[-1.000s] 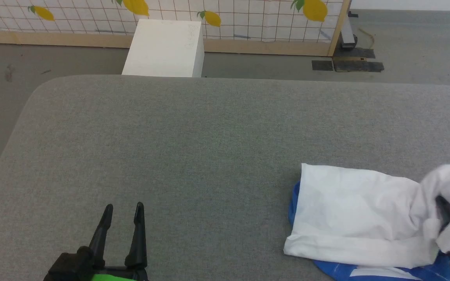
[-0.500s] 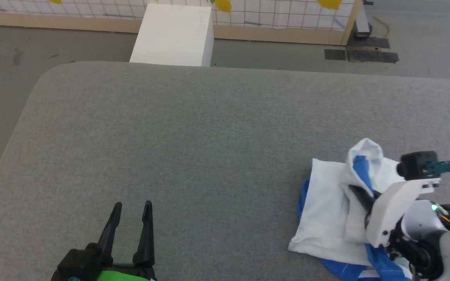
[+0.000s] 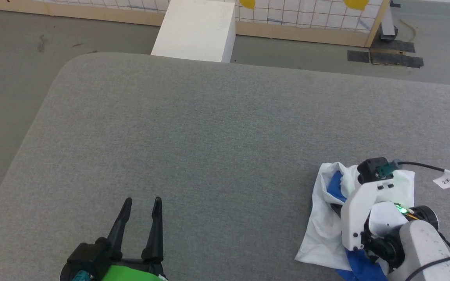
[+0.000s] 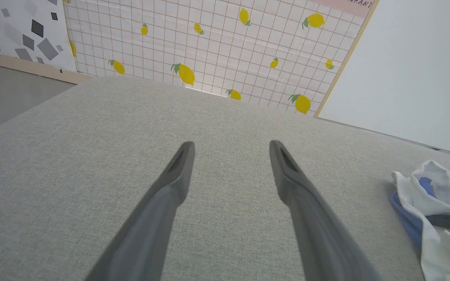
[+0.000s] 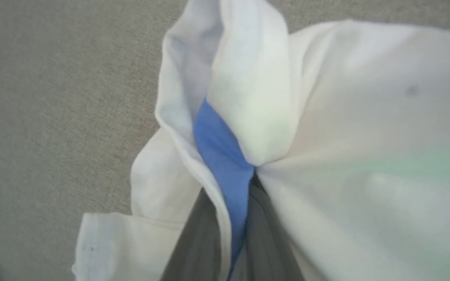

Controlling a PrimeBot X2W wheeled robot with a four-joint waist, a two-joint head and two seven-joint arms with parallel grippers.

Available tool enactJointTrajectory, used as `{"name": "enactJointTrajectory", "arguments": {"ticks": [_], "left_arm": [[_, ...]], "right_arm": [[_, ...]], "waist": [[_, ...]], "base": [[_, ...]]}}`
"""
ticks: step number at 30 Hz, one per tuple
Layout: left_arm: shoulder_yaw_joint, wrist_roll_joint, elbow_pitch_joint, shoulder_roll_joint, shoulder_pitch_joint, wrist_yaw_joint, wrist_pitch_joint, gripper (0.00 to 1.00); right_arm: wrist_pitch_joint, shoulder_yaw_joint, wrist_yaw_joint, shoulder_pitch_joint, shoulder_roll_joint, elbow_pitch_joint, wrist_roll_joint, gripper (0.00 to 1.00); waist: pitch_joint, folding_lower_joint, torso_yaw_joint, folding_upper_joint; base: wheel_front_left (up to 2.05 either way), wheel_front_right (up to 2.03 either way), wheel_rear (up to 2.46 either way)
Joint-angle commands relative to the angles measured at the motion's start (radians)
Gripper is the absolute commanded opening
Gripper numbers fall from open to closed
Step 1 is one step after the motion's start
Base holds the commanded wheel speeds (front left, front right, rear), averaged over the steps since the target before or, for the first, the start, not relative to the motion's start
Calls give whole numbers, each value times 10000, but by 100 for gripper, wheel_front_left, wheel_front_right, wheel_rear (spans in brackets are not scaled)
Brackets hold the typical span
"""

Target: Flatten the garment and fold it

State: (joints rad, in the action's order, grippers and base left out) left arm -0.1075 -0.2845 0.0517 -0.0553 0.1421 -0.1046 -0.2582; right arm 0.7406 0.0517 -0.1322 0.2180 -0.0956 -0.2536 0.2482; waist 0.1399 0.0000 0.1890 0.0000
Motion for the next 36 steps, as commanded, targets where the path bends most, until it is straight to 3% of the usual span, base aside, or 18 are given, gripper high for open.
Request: {"name": "enactJointTrajectory", "arguments": {"ticks": [1,4,6,7,11,16,22,30,36], "left_arm": [[-40,-77,-31,49,-200,-5,-36,100],[-140,-148,-98,50,-223,27,-36,100],[-202,-190,-161,50,-218,57,-36,100],[-215,-206,-185,50,-202,74,-36,100],[-194,-235,-252,50,-23,113,-36,100],[-122,-204,-262,50,196,103,-36,100],[-38,-204,-193,50,408,119,-36,100],[41,-156,-123,51,527,92,-36,100],[-63,-95,-102,51,240,26,-36,100]], "right_arm": [[53,15,15,163,92,-358,-154,0],[29,-35,15,362,194,-828,-338,0],[-16,-75,15,490,260,-1068,-413,76],[-25,-105,15,534,289,-1118,-356,100],[12,3,15,692,352,-880,44,100],[497,100,15,427,-52,552,932,100],[410,-1101,15,-671,-520,2888,1537,100],[477,-2770,15,-2317,48,4360,1701,100],[390,-2972,15,-2451,327,4086,1996,100]], "waist": [[31,0,112,0],[28,0,177,0],[-26,0,189,0],[-68,0,177,0],[-301,0,-10,0],[-602,0,-380,0],[-809,0,-836,0],[-701,0,-1399,0],[-313,0,-1433,0]], "base": [[0,0,0],[0,0,0],[0,0,0],[0,0,0],[0,0,0],[0,0,0],[0,0,0],[0,0,0],[0,0,0]]}}
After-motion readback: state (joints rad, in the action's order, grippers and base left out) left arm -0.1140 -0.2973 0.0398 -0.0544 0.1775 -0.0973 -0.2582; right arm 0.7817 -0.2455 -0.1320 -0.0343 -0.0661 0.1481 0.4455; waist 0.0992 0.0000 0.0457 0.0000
